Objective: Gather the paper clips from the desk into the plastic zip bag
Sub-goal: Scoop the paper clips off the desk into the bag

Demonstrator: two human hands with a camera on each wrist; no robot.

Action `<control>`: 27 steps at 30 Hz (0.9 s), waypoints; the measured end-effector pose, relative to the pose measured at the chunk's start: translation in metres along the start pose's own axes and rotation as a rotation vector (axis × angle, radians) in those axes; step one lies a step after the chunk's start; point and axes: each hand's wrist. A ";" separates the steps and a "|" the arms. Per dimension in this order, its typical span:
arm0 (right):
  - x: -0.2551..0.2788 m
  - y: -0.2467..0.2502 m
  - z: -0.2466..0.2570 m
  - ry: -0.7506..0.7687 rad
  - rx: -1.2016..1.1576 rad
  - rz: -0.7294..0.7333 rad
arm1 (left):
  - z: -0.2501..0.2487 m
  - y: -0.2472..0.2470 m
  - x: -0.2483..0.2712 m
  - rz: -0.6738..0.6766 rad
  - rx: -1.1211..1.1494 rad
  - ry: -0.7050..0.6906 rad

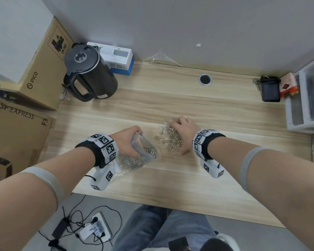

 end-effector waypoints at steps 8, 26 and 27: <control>-0.001 -0.015 0.008 0.027 -0.231 -0.119 | 0.000 -0.003 0.000 0.010 -0.010 0.004; -0.001 -0.022 0.022 0.038 -0.310 -0.189 | 0.003 -0.006 -0.004 0.012 -0.037 0.017; -0.002 -0.023 0.022 0.039 -0.322 -0.190 | 0.003 -0.006 -0.004 0.011 -0.038 0.017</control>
Point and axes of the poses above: each hand's wrist, its own x-axis away from the middle knuckle, its own y-axis out of the back of the hand, z = x × y, and after that the axes turned 1 degree about -x, right-handed
